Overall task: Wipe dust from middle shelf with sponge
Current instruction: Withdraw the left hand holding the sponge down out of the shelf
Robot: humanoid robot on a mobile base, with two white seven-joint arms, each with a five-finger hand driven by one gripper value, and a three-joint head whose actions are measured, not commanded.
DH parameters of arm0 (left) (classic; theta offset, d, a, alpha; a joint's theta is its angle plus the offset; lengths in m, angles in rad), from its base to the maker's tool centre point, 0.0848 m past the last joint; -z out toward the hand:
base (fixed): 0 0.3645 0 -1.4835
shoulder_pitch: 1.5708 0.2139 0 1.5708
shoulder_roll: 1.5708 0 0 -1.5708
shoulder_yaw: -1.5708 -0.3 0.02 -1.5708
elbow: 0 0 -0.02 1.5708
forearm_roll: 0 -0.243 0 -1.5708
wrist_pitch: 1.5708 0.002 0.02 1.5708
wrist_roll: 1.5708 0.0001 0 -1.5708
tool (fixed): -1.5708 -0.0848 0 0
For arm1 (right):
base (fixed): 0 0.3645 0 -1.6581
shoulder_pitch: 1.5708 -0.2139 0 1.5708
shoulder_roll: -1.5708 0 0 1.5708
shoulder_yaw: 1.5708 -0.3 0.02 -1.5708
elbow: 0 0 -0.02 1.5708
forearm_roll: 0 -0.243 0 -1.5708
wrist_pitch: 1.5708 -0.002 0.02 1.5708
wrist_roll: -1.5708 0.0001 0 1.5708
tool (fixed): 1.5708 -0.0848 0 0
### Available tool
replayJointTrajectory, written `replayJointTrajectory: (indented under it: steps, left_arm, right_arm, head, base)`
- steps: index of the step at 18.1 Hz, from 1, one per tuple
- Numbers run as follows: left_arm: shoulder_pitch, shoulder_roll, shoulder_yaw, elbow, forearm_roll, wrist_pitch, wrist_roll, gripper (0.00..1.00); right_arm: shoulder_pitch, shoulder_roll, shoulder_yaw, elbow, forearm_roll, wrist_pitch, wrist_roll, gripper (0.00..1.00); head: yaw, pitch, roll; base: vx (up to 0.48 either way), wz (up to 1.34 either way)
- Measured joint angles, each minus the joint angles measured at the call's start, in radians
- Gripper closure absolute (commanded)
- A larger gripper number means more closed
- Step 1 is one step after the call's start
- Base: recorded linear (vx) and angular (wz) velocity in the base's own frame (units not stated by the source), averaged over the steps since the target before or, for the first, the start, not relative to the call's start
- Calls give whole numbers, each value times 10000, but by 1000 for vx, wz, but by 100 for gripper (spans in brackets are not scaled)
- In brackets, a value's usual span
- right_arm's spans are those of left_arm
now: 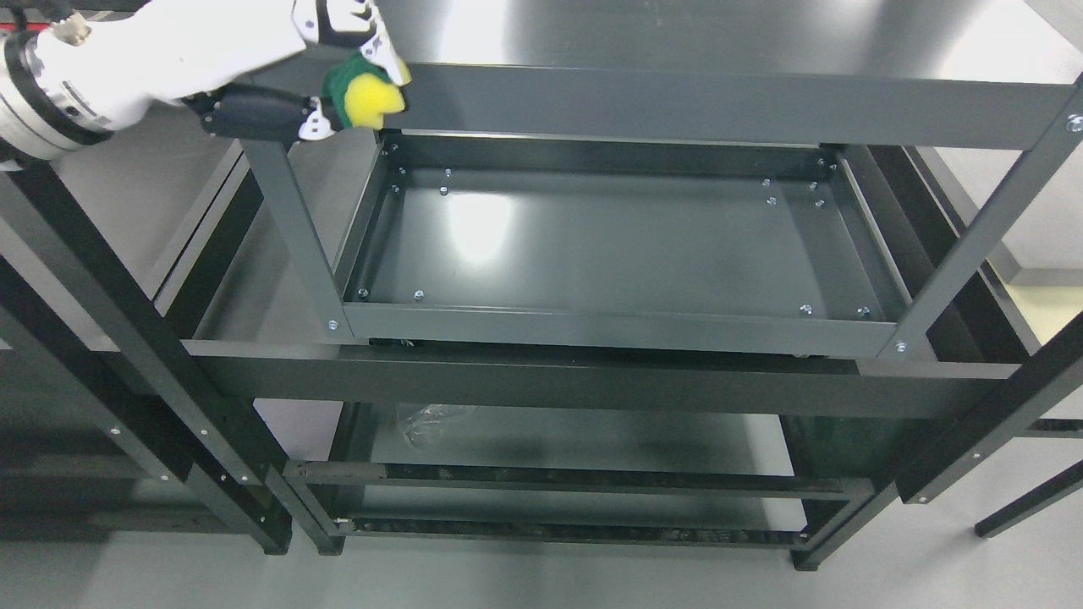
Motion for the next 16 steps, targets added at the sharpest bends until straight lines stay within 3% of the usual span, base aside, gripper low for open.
replayJointTrajectory:
  steps: [4, 9, 13, 16]
  left_arm:
    - [719, -1689, -19, -263, 383, 0, 41, 100]
    - [2617, -3948, -351, -206, -786, -2, 219, 100]
    - [4227, -5131, -245, 292, -1376, 54, 987, 99]
    - [5518, -5778, 383, 555, -1585, 1089, 1489, 98]
  right_arm:
    - [0, 0, 0, 0, 0, 0, 37, 0]
    - [1, 0, 0, 0, 0, 0, 49, 0]
    - [2, 0, 0, 0, 0, 0, 50, 0]
    - [1, 0, 0, 0, 0, 0, 50, 0]
  head:
    - [0, 0, 0]
    - [0, 0, 0]
    - [0, 0, 0]
    - [0, 0, 0]
  base:
    - [0, 0]
    - [0, 0]
    - [0, 0]
    - [0, 0]
